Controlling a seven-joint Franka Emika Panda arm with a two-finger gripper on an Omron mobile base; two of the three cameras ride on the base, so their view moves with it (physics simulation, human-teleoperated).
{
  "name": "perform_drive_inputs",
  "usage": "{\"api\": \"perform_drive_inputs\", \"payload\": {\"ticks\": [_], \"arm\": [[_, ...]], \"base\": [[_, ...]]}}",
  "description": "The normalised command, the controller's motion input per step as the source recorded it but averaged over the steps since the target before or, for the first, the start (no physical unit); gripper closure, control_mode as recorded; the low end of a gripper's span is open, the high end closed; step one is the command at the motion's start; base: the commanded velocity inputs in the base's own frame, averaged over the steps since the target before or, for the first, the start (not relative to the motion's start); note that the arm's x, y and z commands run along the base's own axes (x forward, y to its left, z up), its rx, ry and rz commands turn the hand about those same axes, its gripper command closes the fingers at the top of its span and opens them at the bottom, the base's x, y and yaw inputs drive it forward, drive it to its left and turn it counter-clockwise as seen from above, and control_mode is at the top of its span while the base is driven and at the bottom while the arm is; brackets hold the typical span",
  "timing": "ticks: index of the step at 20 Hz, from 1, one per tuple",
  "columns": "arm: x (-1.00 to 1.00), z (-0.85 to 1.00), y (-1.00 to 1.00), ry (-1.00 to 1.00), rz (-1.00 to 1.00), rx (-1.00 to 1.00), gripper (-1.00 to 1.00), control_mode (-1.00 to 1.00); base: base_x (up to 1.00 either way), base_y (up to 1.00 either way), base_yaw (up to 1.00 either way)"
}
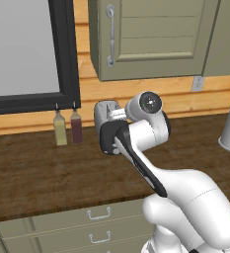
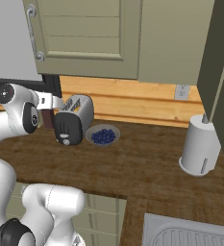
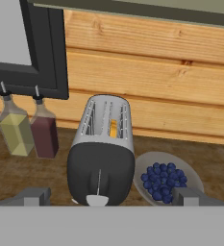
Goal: Start the toaster. Once the lever pops up, take the bread to the plate on the dining counter.
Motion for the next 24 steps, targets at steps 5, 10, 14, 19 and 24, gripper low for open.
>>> {"api": "perform_drive_inputs", "payload": {"ticks": [5,10,14,19,24], "arm": [[0.00,0.00,0.00,0.00,0.00,0.00,-1.00,-1.00],[0.00,0.00,0.00,0.00,0.00,0.00,-1.00,-1.00],[0.00,0.00,0.00,0.00,0.00,0.00,-1.00,-1.00],[0.00,0.00,0.00,0.00,0.00,0.00,-1.00,-1.00],[0.00,0.00,0.00,0.00,0.00,0.00,-1.00,-1.00]], "base": [[0.00,0.00,0.00],[0.00,0.00,0.00],[0.00,0.00,0.00],[0.00,0.00,0.00],[0.00,0.00,0.00]]}}
